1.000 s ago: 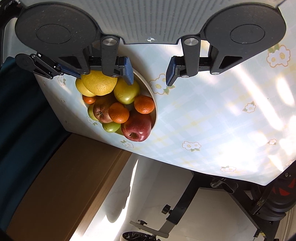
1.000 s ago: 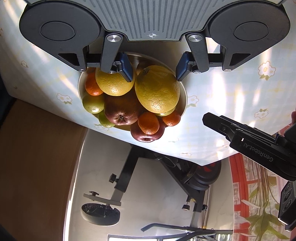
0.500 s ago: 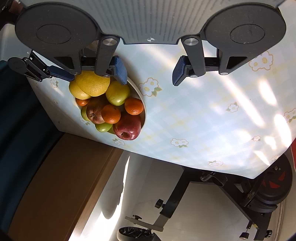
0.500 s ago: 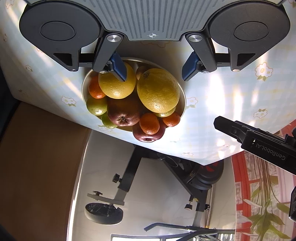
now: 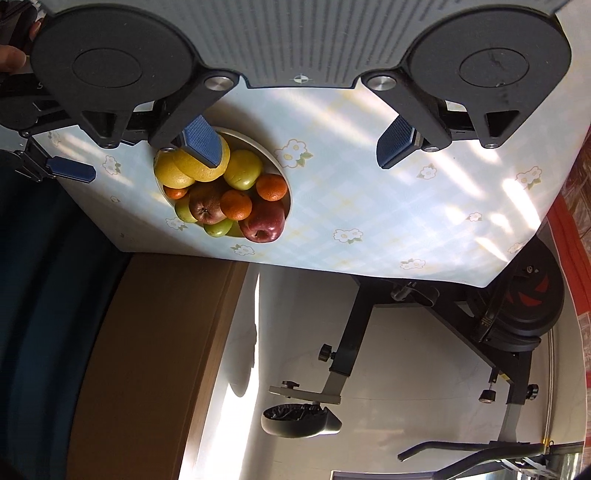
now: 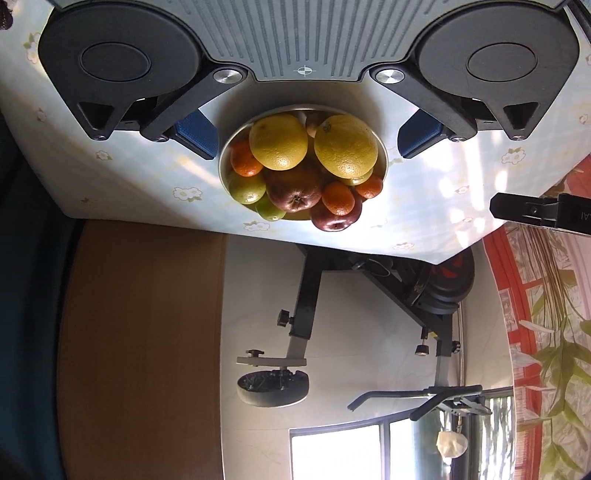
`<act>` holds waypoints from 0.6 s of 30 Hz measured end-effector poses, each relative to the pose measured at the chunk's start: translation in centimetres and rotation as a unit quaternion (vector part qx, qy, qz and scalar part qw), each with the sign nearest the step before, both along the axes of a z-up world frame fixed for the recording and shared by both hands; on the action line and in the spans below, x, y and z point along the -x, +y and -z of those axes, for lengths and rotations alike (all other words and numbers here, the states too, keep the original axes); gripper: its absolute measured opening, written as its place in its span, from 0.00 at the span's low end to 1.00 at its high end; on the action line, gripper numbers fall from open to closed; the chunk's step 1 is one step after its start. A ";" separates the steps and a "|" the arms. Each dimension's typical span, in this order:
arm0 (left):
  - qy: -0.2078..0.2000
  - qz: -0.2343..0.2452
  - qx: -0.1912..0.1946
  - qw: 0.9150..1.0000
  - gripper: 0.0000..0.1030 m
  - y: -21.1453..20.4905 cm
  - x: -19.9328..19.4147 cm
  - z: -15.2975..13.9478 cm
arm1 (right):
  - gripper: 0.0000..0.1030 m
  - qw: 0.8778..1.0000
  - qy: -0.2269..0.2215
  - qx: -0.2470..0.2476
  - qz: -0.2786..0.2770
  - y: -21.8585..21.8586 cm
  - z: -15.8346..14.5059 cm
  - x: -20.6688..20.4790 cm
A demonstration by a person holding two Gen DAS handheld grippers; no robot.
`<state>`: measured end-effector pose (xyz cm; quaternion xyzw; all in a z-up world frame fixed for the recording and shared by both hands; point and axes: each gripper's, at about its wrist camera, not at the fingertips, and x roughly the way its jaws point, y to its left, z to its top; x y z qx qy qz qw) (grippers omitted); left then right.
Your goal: Organize fruits
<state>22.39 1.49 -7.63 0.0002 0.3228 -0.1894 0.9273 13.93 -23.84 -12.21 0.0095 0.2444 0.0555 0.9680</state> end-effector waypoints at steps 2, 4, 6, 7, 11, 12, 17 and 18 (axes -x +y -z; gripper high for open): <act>-0.020 0.000 -0.011 1.000 0.90 -0.2 1.2 -0.6 | 1.00 1.000 -0.001 -0.021 0.006 -0.6 -0.7 0.9; -0.036 -0.003 -0.014 0.999 0.91 -0.2 2.2 -1.1 | 1.00 0.999 -0.010 -0.033 0.009 -0.9 -1.3 1.9; -0.044 -0.005 -0.012 0.999 0.91 -0.1 3.1 -1.4 | 1.00 0.999 -0.019 -0.030 0.016 -1.0 -2.0 2.8; -0.047 -0.005 -0.010 0.999 0.91 -0.1 3.8 -1.7 | 1.00 0.999 -0.024 -0.028 0.020 -0.9 -2.3 3.3; -0.054 -0.013 -0.015 0.998 0.91 -0.1 5.2 -2.3 | 1.00 0.999 -0.030 -0.037 0.023 -0.9 -3.4 5.0; -0.061 -0.017 -0.020 0.998 0.91 -0.2 5.6 -2.5 | 1.00 0.998 -0.032 -0.039 0.022 -0.9 -3.6 5.4; -0.078 -0.024 -0.025 0.996 0.91 -0.5 7.5 -3.5 | 1.00 0.998 -0.041 -0.044 0.028 -0.8 -4.9 7.5; -0.078 -0.023 -0.023 0.996 0.91 -0.5 7.8 -3.7 | 1.00 0.998 -0.043 -0.044 0.029 -0.7 -5.2 7.8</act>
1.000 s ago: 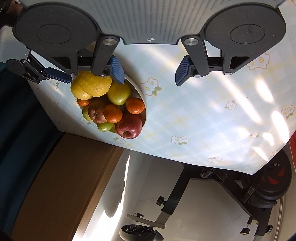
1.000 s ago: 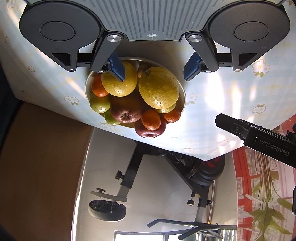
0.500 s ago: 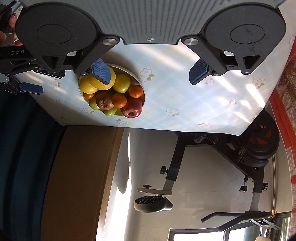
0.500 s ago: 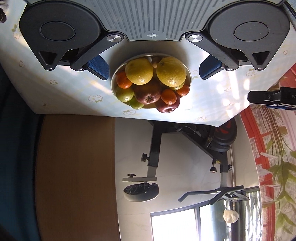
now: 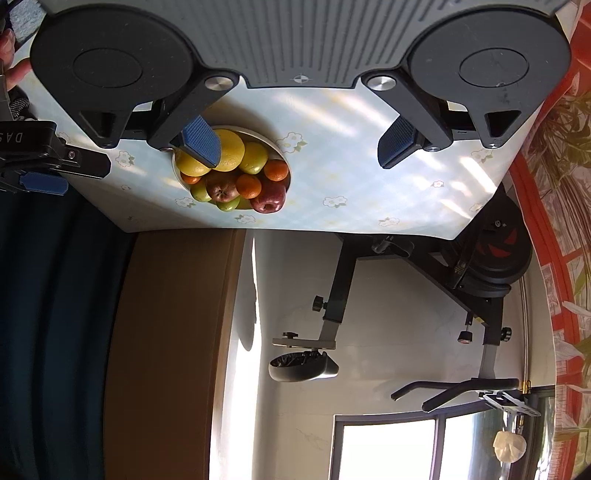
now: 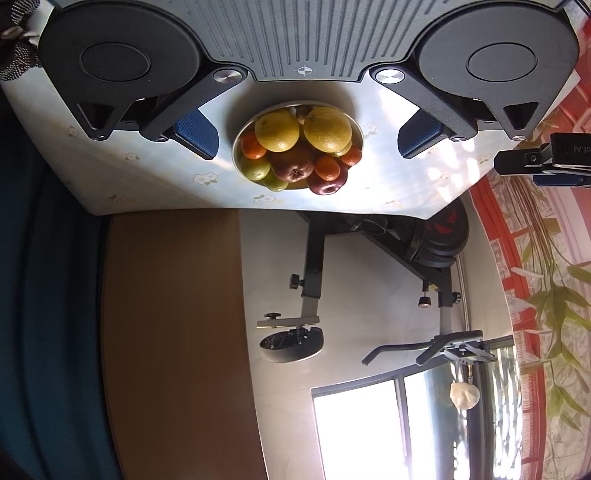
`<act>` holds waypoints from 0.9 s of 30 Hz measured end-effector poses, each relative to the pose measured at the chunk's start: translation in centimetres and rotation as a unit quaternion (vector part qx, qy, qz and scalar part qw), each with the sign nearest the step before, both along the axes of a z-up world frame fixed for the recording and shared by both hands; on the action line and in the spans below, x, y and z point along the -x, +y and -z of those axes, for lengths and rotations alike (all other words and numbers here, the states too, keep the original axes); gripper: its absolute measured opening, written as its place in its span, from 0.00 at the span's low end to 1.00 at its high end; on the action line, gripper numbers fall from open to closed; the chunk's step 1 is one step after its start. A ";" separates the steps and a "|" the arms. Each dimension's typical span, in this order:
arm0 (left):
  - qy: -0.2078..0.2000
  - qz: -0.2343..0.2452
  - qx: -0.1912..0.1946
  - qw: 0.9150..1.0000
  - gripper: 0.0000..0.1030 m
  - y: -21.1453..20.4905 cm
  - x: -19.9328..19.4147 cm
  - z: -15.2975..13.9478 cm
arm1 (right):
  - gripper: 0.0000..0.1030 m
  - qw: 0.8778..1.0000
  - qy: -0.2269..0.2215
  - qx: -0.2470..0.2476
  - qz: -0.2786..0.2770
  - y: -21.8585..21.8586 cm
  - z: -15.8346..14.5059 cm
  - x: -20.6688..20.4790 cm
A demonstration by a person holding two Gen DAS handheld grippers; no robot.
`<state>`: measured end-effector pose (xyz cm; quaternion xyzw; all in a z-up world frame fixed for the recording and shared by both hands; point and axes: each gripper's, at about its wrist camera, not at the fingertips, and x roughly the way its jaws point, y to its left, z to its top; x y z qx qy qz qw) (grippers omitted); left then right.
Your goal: Organize fruits
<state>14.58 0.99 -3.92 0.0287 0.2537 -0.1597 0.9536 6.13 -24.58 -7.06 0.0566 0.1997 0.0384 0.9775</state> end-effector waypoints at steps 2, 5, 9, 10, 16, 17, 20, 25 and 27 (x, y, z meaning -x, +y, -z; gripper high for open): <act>-0.006 0.004 0.000 1.000 0.91 -0.1 0.9 -0.3 | 1.00 1.000 -0.001 0.003 0.005 0.1 -0.3 0.6; -0.020 0.004 -0.007 1.000 0.91 -0.5 2.1 -0.7 | 1.00 1.000 0.002 0.002 0.009 0.0 -0.4 1.4; -0.027 -0.003 -0.007 1.000 0.91 -0.7 3.0 -1.3 | 1.00 1.000 0.001 -0.002 0.013 -0.2 -0.8 2.3; -0.026 -0.002 -0.003 1.000 0.91 -0.7 3.1 -1.4 | 1.00 1.000 0.000 -0.002 0.014 -0.3 -0.9 2.5; -0.021 -0.004 0.020 1.000 0.91 -0.3 3.5 -1.8 | 1.00 1.000 -0.009 0.000 0.018 -0.3 -1.6 3.2; -0.022 -0.004 0.020 1.000 0.91 -0.3 3.5 -1.8 | 1.00 1.000 -0.010 0.000 0.018 -0.3 -1.7 3.3; -0.022 -0.004 0.020 1.000 0.91 -0.5 3.7 -1.8 | 1.00 1.000 -0.013 0.000 0.015 -0.2 -1.9 3.4; -0.021 -0.012 0.020 1.000 0.91 -0.5 3.9 -1.8 | 1.00 1.000 -0.015 -0.001 0.009 0.0 -2.1 3.9; -0.021 -0.016 0.016 1.000 0.91 -0.6 3.8 -1.9 | 1.00 1.000 -0.015 -0.001 0.009 0.1 -2.2 3.9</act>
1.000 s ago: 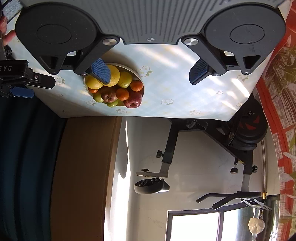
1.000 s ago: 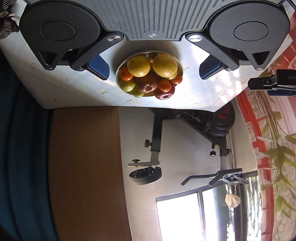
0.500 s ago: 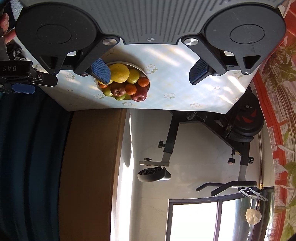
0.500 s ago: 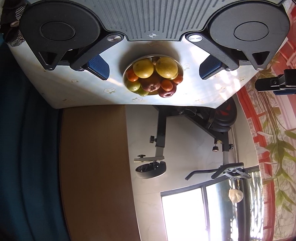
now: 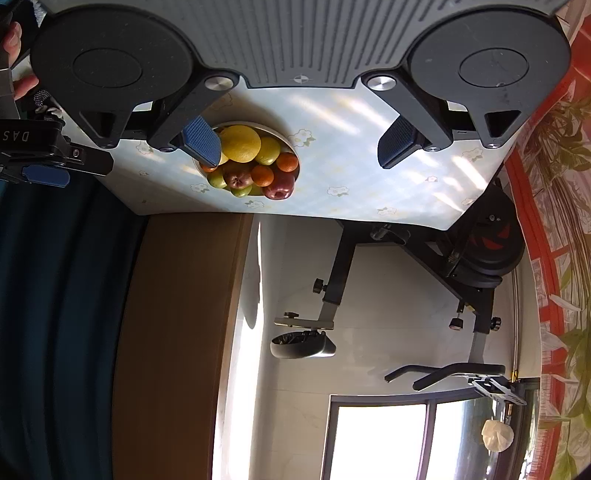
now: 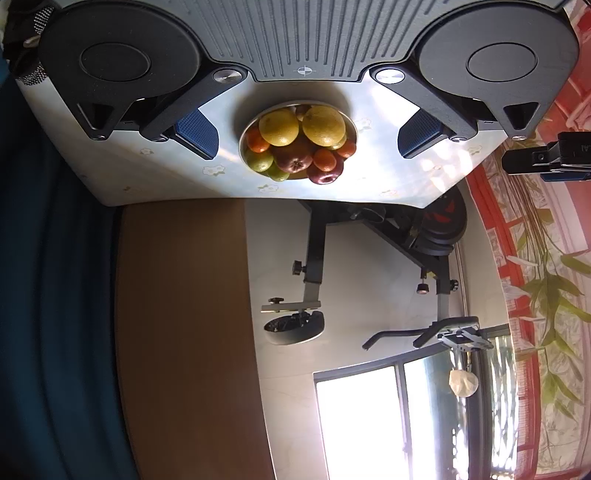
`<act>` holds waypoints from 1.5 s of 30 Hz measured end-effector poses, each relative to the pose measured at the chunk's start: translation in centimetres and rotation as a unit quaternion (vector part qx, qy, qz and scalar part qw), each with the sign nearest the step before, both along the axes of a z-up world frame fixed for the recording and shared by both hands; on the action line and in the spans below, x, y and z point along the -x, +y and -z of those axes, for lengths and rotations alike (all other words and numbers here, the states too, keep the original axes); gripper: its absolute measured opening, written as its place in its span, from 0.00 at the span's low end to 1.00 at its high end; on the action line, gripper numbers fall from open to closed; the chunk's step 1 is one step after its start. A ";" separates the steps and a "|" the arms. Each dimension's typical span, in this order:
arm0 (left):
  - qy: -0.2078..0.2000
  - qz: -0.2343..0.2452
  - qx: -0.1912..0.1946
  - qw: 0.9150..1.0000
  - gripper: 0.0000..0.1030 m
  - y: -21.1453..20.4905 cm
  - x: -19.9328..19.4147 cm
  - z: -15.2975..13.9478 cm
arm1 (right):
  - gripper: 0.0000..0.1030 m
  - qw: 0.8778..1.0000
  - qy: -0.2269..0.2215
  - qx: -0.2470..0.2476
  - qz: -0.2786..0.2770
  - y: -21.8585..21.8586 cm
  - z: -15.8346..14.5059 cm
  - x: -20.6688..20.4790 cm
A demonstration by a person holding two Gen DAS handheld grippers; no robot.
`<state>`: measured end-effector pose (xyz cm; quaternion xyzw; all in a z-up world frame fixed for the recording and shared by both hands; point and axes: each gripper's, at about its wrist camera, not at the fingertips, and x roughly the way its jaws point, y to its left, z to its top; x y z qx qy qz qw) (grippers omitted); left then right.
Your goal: Organize fruits
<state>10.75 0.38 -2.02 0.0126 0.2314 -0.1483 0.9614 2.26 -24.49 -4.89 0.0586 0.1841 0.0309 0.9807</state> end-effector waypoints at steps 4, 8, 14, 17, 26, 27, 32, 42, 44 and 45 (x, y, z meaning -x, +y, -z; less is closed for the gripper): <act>-0.006 -0.012 -0.005 1.000 0.91 -0.1 0.3 -0.2 | 1.00 1.000 -0.001 0.000 -0.001 0.0 -0.1 0.1; -0.005 -0.016 0.000 1.000 0.91 -0.1 0.4 -0.3 | 1.00 1.000 0.000 0.000 0.000 0.1 -0.2 0.1; -0.004 -0.024 0.001 1.000 0.91 -0.2 0.6 -0.5 | 1.00 1.000 0.000 0.001 0.001 0.2 -0.2 0.2; -0.004 -0.026 -0.003 1.000 0.92 -0.3 0.7 -0.5 | 1.00 1.000 0.000 0.001 0.001 0.2 -0.3 0.2; -0.003 -0.024 0.001 1.000 0.92 -0.3 0.9 -0.7 | 1.00 1.000 -0.001 0.000 0.001 0.2 -0.3 0.2; -0.004 -0.025 0.002 1.000 0.92 -0.3 0.9 -0.7 | 1.00 1.000 -0.001 0.000 0.001 0.2 -0.4 0.2; -0.005 -0.028 0.001 1.000 0.92 -0.3 0.9 -0.7 | 1.00 1.000 -0.002 0.001 0.001 0.3 -0.4 0.2; -0.003 -0.026 0.001 1.000 0.92 -0.4 0.9 -0.7 | 1.00 1.000 -0.001 0.001 0.001 0.3 -0.5 0.2; -0.002 -0.026 0.003 1.000 0.92 -0.4 0.8 -0.7 | 1.00 1.000 -0.001 0.001 0.001 0.3 -0.5 0.2; -0.001 -0.024 0.004 1.000 0.92 -0.3 0.8 -0.7 | 1.00 1.000 0.000 0.002 0.002 0.3 -0.5 0.2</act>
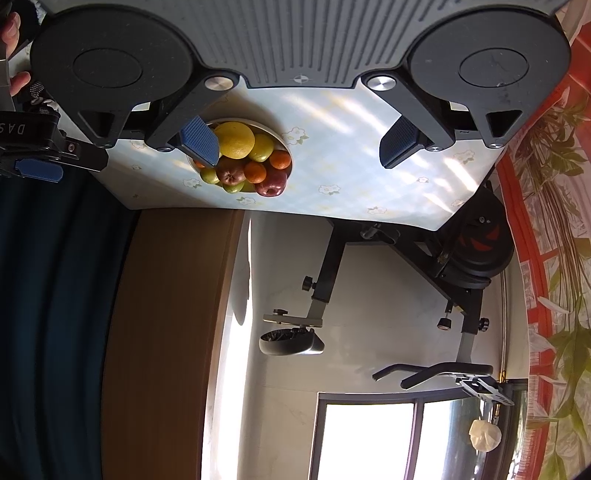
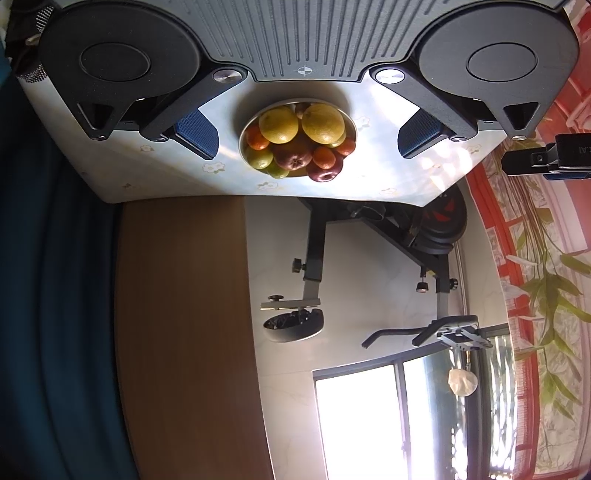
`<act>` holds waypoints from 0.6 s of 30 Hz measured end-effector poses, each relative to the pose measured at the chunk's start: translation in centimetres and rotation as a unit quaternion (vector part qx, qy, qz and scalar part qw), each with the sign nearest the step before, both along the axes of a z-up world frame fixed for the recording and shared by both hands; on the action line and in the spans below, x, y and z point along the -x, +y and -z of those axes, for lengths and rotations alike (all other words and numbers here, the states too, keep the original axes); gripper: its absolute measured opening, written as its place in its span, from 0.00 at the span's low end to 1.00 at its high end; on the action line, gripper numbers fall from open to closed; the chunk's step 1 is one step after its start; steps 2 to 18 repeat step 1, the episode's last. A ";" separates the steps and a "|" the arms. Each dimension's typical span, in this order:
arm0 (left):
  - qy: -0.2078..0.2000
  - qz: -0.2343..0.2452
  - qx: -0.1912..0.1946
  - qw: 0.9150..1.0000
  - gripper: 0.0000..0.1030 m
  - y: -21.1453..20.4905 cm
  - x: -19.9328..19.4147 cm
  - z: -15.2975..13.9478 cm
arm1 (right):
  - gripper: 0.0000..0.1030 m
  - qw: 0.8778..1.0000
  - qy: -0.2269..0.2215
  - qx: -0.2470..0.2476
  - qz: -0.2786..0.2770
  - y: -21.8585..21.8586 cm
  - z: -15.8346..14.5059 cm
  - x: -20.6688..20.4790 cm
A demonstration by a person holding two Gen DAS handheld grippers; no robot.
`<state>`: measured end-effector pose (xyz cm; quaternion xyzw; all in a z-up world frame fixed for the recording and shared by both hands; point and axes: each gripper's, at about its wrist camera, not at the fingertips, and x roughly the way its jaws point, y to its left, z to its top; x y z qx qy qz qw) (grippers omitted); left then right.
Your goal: Organize fruits
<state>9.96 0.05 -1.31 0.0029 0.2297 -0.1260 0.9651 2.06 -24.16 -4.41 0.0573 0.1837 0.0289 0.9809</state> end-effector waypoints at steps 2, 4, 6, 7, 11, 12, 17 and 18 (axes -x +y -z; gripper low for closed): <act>0.001 0.000 0.001 1.000 0.92 0.0 -0.1 0.0 | 1.00 1.000 0.001 0.000 0.001 0.0 0.0 -0.1; 0.001 0.000 0.001 1.000 0.92 0.0 -0.1 0.0 | 1.00 1.000 0.001 0.000 0.001 0.0 0.0 -0.1; 0.001 0.000 0.001 1.000 0.92 0.0 -0.1 0.0 | 1.00 1.000 0.001 0.000 0.001 0.0 0.0 -0.1; 0.001 0.000 0.001 1.000 0.92 0.0 -0.1 0.0 | 1.00 1.000 0.001 0.000 0.001 0.0 0.0 -0.1; 0.001 0.000 0.001 1.000 0.92 0.0 -0.1 0.0 | 1.00 1.000 0.001 0.000 0.001 0.0 0.0 -0.1; 0.001 0.000 0.001 1.000 0.92 0.0 -0.1 0.0 | 1.00 1.000 0.001 0.000 0.001 0.0 0.0 -0.1; 0.001 0.000 0.001 1.000 0.92 0.0 -0.1 0.0 | 1.00 1.000 0.001 0.000 0.001 0.0 0.0 -0.1; 0.001 0.000 0.001 1.000 0.92 0.0 -0.1 0.0 | 1.00 1.000 0.001 0.000 0.001 0.0 0.0 -0.1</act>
